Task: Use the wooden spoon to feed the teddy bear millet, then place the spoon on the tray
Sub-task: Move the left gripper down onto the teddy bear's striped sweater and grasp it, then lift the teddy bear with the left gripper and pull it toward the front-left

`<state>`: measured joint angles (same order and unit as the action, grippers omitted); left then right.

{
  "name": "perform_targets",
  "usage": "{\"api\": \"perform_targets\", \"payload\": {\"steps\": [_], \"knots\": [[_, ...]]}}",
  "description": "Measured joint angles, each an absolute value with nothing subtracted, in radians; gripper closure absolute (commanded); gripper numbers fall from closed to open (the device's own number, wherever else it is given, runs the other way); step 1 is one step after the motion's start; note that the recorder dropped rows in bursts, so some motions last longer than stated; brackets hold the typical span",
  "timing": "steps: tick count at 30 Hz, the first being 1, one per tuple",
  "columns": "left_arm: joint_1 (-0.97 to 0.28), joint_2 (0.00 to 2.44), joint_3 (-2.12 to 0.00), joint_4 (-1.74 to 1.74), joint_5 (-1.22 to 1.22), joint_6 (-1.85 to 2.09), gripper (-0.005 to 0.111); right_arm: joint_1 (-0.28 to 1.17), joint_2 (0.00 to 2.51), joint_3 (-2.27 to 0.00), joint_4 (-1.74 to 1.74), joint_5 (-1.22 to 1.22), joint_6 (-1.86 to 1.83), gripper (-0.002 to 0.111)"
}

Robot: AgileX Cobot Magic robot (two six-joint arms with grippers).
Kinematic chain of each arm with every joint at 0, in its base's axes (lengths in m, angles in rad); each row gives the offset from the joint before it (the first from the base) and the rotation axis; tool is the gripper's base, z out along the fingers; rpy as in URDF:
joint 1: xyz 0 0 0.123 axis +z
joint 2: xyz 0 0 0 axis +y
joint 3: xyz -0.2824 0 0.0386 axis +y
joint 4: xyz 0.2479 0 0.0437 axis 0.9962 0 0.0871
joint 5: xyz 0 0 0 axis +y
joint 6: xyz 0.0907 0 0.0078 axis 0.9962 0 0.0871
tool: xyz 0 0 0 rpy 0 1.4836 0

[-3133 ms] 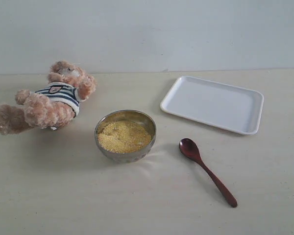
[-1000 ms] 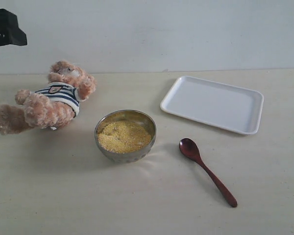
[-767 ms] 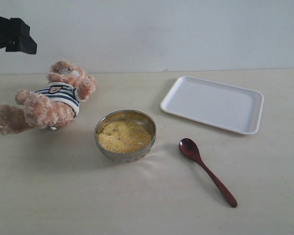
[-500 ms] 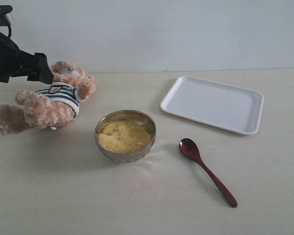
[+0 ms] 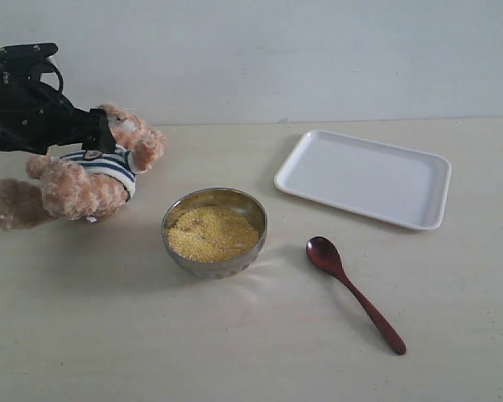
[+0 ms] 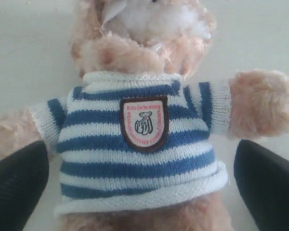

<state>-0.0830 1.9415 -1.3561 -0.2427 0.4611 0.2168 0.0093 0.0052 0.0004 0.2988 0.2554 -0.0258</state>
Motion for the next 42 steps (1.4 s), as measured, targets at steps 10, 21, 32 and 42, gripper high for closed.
{"api": "perform_targets", "payload": {"steps": [10,21,32,42], "knots": [[-0.083,2.002,-1.366,-0.267,0.416,0.219,0.009,0.009,0.005,0.000,0.299,0.255,-0.025,0.108],[-0.083,2.071,-1.366,-0.270,0.378,0.219,0.009,0.009,0.005,0.000,0.299,0.248,-0.025,0.108],[-0.083,2.131,-1.377,-0.288,0.347,0.219,0.030,0.009,0.005,0.000,0.299,0.246,-0.025,0.108],[-0.083,2.160,-1.394,-0.297,0.399,0.205,0.102,0.009,0.005,0.000,0.299,0.246,-0.025,0.108]]}}
